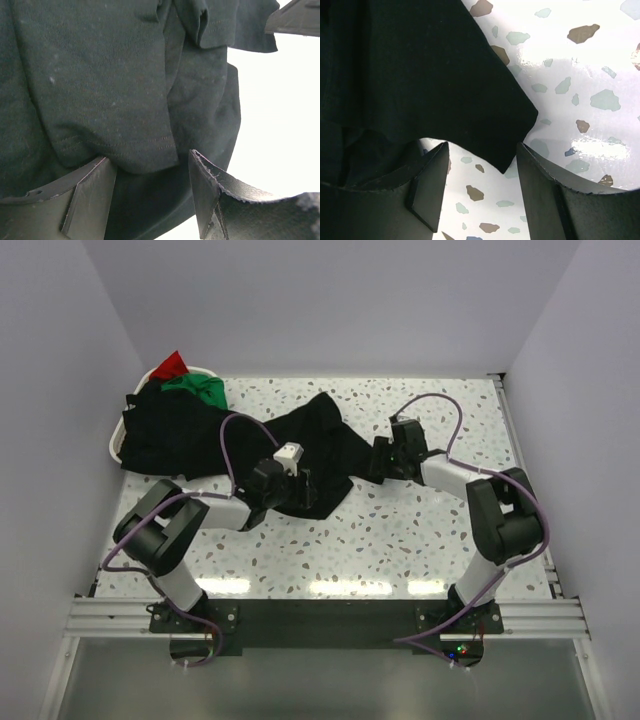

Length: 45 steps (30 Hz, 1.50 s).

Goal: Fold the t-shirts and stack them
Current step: Flatten the tshirt out

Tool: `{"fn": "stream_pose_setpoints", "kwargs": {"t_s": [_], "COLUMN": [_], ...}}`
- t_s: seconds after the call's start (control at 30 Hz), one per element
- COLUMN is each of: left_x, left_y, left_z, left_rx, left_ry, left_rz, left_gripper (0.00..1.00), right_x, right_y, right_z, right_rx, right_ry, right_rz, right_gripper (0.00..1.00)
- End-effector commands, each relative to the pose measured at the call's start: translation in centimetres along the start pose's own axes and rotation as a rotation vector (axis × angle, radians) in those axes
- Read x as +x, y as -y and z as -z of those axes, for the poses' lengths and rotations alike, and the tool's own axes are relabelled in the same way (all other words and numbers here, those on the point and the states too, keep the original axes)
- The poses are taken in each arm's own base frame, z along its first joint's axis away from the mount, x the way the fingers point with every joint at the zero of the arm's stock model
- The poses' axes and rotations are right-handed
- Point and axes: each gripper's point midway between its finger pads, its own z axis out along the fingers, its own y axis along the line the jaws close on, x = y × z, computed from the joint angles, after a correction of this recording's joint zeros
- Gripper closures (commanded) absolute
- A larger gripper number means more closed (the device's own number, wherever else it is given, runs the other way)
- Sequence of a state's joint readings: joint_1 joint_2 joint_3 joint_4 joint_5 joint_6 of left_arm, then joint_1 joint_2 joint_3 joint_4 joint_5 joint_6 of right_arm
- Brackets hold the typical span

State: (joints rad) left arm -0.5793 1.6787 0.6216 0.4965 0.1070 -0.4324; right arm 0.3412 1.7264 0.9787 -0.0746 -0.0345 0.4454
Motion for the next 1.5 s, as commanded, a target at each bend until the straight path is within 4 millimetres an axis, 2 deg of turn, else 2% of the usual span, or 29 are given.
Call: {"fn": "stream_pose_setpoints", "kwargs": {"t_s": [0.0,0.17,0.57,0.67,0.7,0.8,0.9,0.93,0.97,1.0,1.03,1.13,1.2,1.23,1.3,1.33,1.4,1.43,1.47], "left_x": [-1.5,-2.5,-4.3,-4.7,-4.9,-5.0,-5.1,-5.1,-5.3,-5.5,-6.0,-7.8,-8.9,-10.4,-12.0,-13.8,-14.9,-16.8,-17.5], "left_y": [0.5,0.3,-0.1,0.0,0.1,0.1,-0.2,-0.3,-0.3,-0.4,-0.5,-0.9,-1.4,-1.9,-2.4,-2.6,-3.1,-3.0,-3.0], "left_z": [-0.6,-0.6,-0.1,-0.1,-0.2,-0.4,-0.7,-0.7,-0.7,-0.7,-0.5,0.2,0.9,1.9,3.2,4.6,6.0,7.7,8.5], "left_rx": [0.015,-0.003,-0.029,-0.020,-0.018,-0.016,-0.026,-0.029,-0.030,-0.033,-0.035,-0.035,-0.036,-0.038,-0.038,-0.029,-0.049,-0.054,-0.063], "left_ry": [0.077,0.132,0.240,0.260,0.269,0.279,0.286,0.289,0.297,0.305,0.318,0.359,0.380,0.417,0.451,0.495,0.517,0.573,0.589], "left_rz": [0.025,0.047,0.092,0.102,0.103,0.109,0.114,0.118,0.117,0.118,0.119,0.122,0.127,0.132,0.129,0.127,0.115,0.107,0.087], "left_gripper": [0.37,0.37,0.39,0.43,0.44,0.53,0.71,0.82,0.88,0.98,1.00,1.00,1.00,1.00,1.00,1.00,1.00,1.00,1.00], "right_x": [-0.7,-0.6,0.4,0.4,0.5,0.5,0.5,0.5,0.3,0.3,0.2,-0.5,-1.8,-2.1,-3.8,-4.3,-6.0,-6.3,-6.8], "right_y": [-0.1,0.8,0.8,0.8,0.8,0.8,0.8,0.8,0.8,0.7,0.5,0.2,0.1,0.2,0.3,0.4,0.5,0.6,0.7], "right_z": [0.0,0.2,-1.1,-1.3,-1.4,-1.4,-1.4,-1.3,-1.3,-1.2,-1.1,-0.3,0.6,1.0,2.2,2.6,4.1,4.6,5.1], "right_rx": [0.027,0.077,0.086,0.088,0.086,0.088,0.087,0.085,0.085,0.083,0.079,0.069,0.080,0.090,0.101,0.102,0.100,0.104,0.105], "right_ry": [0.003,0.007,-0.046,-0.050,-0.052,-0.057,-0.061,-0.060,-0.056,-0.055,-0.052,-0.036,0.000,0.004,0.051,0.065,0.114,0.123,0.140], "right_rz": [0.022,0.025,0.037,0.038,0.040,0.040,0.043,0.042,0.042,0.040,0.041,0.037,0.041,0.045,0.038,0.035,0.020,0.017,0.012], "right_gripper": [0.41,0.41,0.41,0.45,0.49,0.58,0.77,0.86,0.91,0.95,1.00,1.00,1.00,1.00,1.00,1.00,1.00,1.00,1.00]}}
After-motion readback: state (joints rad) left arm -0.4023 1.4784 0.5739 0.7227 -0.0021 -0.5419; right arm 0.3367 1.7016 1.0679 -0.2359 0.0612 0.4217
